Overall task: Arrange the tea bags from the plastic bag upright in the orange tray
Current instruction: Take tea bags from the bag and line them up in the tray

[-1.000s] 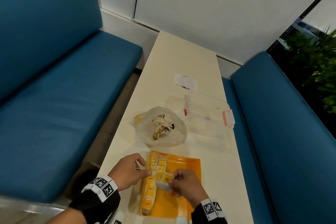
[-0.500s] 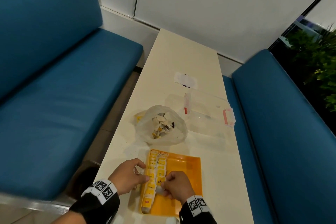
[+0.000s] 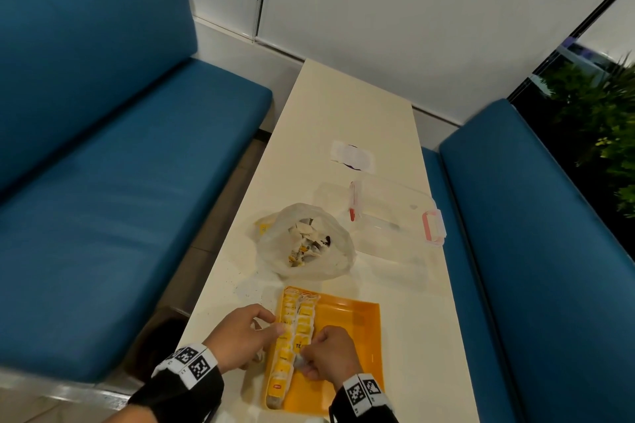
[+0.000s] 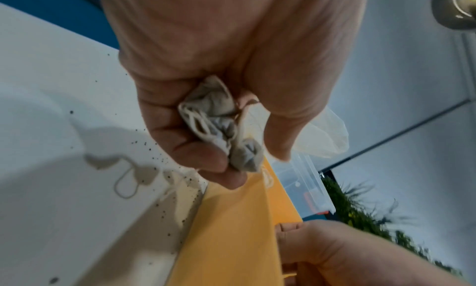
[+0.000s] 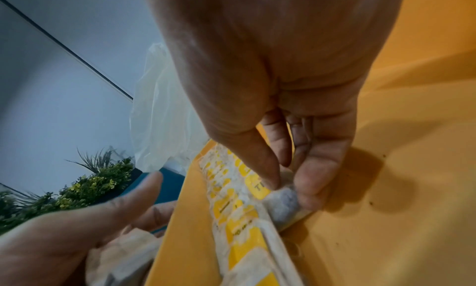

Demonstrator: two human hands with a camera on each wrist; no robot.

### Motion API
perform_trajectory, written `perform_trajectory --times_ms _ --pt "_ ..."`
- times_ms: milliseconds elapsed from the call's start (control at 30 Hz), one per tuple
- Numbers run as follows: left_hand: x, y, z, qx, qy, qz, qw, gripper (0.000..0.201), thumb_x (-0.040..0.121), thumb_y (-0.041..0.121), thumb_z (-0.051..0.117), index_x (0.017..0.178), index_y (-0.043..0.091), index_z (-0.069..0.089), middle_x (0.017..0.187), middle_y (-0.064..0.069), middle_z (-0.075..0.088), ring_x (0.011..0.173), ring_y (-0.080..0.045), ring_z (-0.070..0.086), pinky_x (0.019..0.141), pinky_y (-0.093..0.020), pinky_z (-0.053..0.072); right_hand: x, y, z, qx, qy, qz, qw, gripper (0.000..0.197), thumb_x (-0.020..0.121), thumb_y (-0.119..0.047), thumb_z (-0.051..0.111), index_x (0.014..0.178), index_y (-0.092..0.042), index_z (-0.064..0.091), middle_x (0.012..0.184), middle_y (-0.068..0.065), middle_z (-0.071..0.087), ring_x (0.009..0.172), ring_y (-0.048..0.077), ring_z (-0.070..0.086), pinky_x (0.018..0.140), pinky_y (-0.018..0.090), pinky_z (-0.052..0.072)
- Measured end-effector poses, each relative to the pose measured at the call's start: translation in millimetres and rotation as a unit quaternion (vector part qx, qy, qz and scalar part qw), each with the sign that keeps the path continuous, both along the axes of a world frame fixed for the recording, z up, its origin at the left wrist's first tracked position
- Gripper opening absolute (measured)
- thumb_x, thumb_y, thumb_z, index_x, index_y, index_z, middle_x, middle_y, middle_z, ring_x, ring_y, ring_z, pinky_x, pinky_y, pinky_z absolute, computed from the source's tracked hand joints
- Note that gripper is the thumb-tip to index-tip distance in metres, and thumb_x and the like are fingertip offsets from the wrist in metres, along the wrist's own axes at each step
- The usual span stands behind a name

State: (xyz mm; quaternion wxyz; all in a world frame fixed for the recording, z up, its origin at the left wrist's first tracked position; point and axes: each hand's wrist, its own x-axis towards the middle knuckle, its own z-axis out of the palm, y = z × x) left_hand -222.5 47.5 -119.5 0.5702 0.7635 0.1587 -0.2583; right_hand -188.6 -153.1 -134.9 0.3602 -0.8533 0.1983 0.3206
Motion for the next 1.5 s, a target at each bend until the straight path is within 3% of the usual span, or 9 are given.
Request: perform_trajectory --times_ms 167,267,467,767,933,1100,1200,1367,1500 --pt "4 11 4 -0.126 0.057 0.089 0.986 0.056 0.094 0.071 0.037 0.104 0.027 0.070 0.106 -0.010 0.072 0.097 -0.026 0.065 0.074 -0.039 0.055 5 0 31 -0.011 -0.141 0.044 0.989 0.014 0.074 -0.021 0.074 0.077 -0.020 0.061 0.076 -0.001 0.068 0.068 0.014 0.065 0.064 0.030 0.055" --pt "5 11 17 -0.216 0.089 0.130 0.964 0.061 0.099 0.066 0.030 0.112 0.019 0.067 0.101 -0.022 0.075 0.085 -0.030 0.069 0.075 -0.040 0.053 4 11 57 0.035 -0.211 0.102 0.971 0.012 0.079 -0.021 0.075 0.083 -0.025 0.064 0.083 -0.006 0.066 0.070 0.002 0.058 0.063 0.014 0.046" --pt "10 7 26 -0.246 0.083 0.155 0.953 0.068 0.099 0.065 0.028 0.114 0.012 0.068 0.088 -0.018 0.073 0.067 -0.024 0.067 0.059 -0.033 0.051 -9 40 82 0.122 -0.212 0.196 0.949 0.019 0.078 -0.031 0.077 0.095 -0.032 0.068 0.095 -0.010 0.062 0.071 0.003 0.055 0.070 0.021 0.051" --pt "16 -1 35 -0.285 0.089 0.150 0.942 0.072 0.098 0.067 0.028 0.117 0.008 0.066 0.096 -0.024 0.072 0.080 -0.032 0.065 0.068 -0.035 0.051 -7 58 77 0.033 -0.247 0.299 0.921 0.028 0.074 -0.030 0.073 0.100 -0.035 0.064 0.097 -0.011 0.054 0.082 -0.001 0.053 0.069 0.011 0.042" --pt "14 1 33 -0.256 0.069 0.110 0.958 0.065 0.100 0.063 0.031 0.113 0.012 0.069 0.084 -0.012 0.070 0.072 -0.023 0.065 0.067 -0.035 0.053 -4 53 73 0.066 -0.245 0.237 0.938 0.011 0.081 -0.021 0.066 0.077 -0.031 0.065 0.087 -0.010 0.063 0.075 0.004 0.060 0.072 0.023 0.052" --pt "7 7 34 -0.264 0.025 0.072 0.961 0.029 0.097 0.040 0.060 0.102 0.014 0.073 0.104 -0.018 0.073 0.086 -0.027 0.071 0.066 -0.033 0.053 6 40 73 0.144 -0.232 0.106 0.956 0.006 0.083 -0.015 0.071 0.077 -0.017 0.069 0.073 0.000 0.069 0.064 0.011 0.064 0.060 0.025 0.051" --pt "5 9 28 -0.227 -0.035 0.052 0.972 0.010 0.091 0.021 0.072 0.082 0.015 0.072 0.085 -0.013 0.071 0.077 -0.020 0.067 0.059 -0.029 0.050 10 33 75 0.171 -0.218 0.061 0.959 0.011 0.084 -0.010 0.072 0.076 -0.013 0.065 0.070 0.004 0.066 0.062 0.017 0.064 0.055 0.028 0.050" --pt "7 8 25 -0.151 -0.075 0.051 0.984 0.010 0.088 0.015 0.075 0.082 0.007 0.072 0.071 -0.007 0.068 0.070 -0.018 0.066 0.057 -0.029 0.050 11 29 75 0.165 -0.217 0.083 0.959 0.019 0.081 -0.006 0.070 0.091 -0.022 0.070 0.067 -0.001 0.064 0.069 0.026 0.066 0.061 0.030 0.052" --pt "8 7 27 -0.117 -0.100 0.031 0.988 0.004 0.085 0.014 0.078 0.086 0.012 0.074 0.074 0.000 0.070 0.067 -0.013 0.067 0.057 -0.027 0.052 10 28 79 0.151 -0.239 0.097 0.954 0.016 0.080 -0.008 0.073 0.078 -0.024 0.071 0.068 -0.007 0.066 0.065 0.008 0.060 0.065 0.027 0.052"
